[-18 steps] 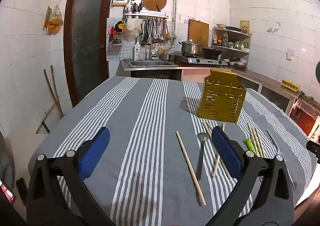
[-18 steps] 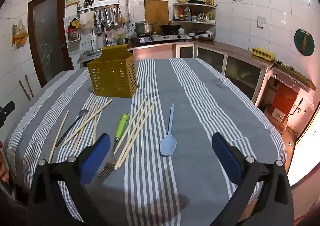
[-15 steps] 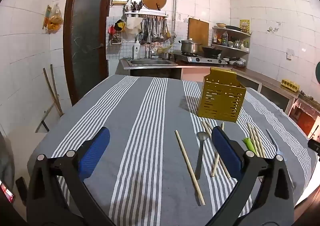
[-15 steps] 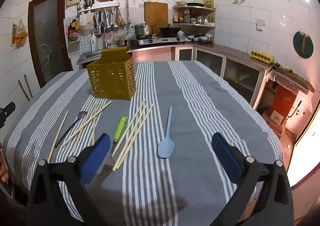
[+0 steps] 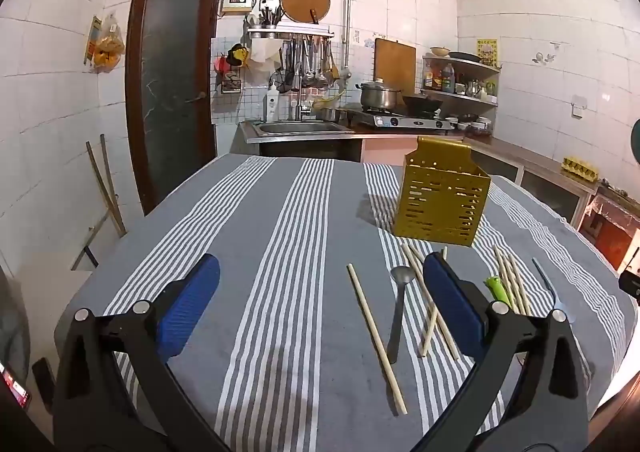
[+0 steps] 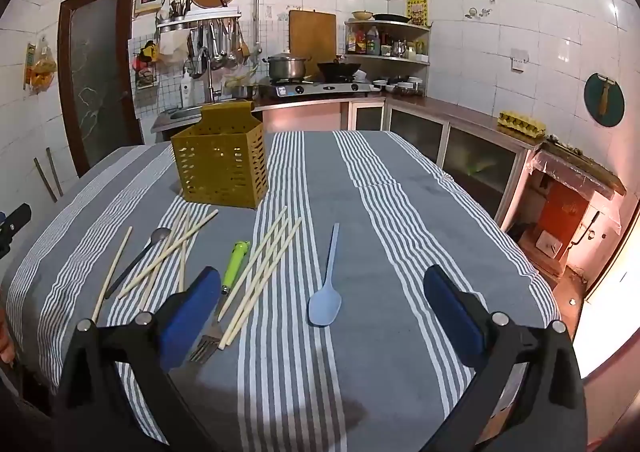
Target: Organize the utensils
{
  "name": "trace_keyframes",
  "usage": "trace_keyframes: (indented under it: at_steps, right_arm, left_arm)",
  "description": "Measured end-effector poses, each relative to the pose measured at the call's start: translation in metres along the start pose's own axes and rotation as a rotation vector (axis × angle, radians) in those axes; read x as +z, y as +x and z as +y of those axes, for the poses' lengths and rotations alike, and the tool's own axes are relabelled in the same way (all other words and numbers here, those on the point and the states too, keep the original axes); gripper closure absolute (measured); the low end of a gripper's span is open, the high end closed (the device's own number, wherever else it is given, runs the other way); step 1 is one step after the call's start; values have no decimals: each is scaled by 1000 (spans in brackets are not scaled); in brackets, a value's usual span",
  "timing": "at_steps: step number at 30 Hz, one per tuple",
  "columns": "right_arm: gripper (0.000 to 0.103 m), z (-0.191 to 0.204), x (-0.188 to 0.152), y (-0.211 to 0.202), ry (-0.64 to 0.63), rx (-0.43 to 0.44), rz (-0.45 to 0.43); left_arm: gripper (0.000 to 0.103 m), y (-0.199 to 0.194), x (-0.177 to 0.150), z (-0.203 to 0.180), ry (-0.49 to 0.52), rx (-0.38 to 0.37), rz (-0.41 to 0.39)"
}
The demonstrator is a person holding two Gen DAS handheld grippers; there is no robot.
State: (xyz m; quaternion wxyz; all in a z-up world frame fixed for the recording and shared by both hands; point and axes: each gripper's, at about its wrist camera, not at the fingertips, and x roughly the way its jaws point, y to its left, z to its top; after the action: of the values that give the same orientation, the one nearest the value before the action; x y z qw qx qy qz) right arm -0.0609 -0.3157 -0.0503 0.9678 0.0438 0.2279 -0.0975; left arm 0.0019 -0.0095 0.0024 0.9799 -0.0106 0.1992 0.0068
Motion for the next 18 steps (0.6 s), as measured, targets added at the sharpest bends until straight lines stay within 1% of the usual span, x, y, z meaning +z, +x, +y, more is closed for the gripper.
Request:
trace_keyframes:
  at_steps: [2, 12, 18]
  right_arm:
    - [4, 4, -1, 9, 0, -5, 0]
    - [4, 3, -1, 6, -6, -8, -9]
    - [4, 1, 2, 8, -4, 4, 4]
  left_arm:
    - [5, 1, 1, -1, -3, 5, 1]
    - [5, 2, -3, 4, -17, -3, 0]
    - [5, 3, -3, 4, -22, -11, 7]
